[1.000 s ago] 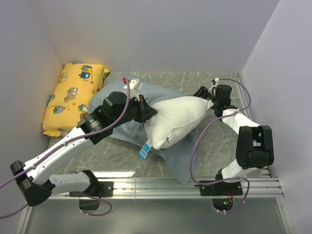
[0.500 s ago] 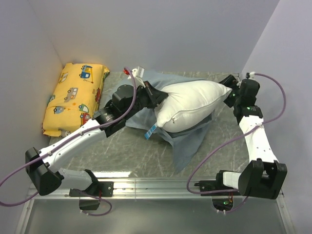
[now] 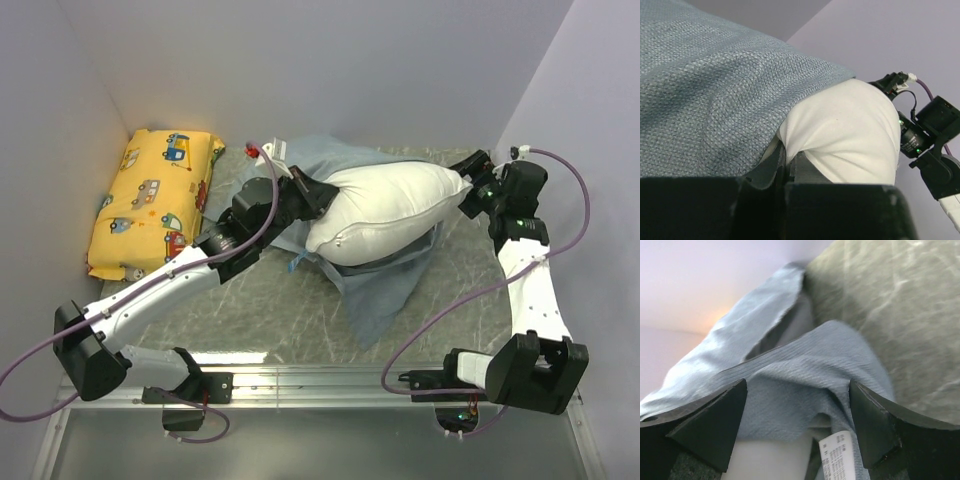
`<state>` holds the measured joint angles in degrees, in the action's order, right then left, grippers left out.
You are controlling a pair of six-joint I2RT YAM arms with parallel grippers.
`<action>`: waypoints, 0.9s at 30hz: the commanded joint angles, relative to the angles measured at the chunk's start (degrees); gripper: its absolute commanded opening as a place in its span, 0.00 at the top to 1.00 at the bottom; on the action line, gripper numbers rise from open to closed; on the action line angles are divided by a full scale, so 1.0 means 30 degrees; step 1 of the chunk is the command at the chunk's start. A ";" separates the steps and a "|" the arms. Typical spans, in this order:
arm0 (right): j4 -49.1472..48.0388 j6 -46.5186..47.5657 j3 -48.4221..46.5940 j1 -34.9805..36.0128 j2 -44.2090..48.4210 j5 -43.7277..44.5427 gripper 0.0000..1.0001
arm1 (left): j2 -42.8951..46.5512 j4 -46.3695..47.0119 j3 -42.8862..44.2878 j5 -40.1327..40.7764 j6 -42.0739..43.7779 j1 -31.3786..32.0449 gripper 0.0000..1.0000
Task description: Remove the pillowcase from the pillow
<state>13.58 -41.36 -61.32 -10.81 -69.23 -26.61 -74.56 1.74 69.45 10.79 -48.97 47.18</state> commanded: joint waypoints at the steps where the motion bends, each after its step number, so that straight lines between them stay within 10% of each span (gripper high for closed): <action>1: -0.1889 -0.0918 -0.1386 -0.0235 0.1485 -0.4597 0.10 | 0.0655 0.1706 -0.0298 0.1794 -0.0581 -0.0169 1.00; 12: -0.6582 -0.5052 0.0724 -0.0235 0.3125 -0.8154 0.21 | 0.0744 0.0036 -0.0298 0.3640 -0.1429 -0.0199 1.00; 27: 0.3206 0.2331 -0.4259 0.5271 0.3476 0.2599 0.16 | -0.3140 0.1471 0.1073 0.2474 -0.0994 0.2494 1.00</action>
<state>15.94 -41.23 -72.62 2.04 -59.35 -28.69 -79.70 -1.43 67.02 19.29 -52.10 53.21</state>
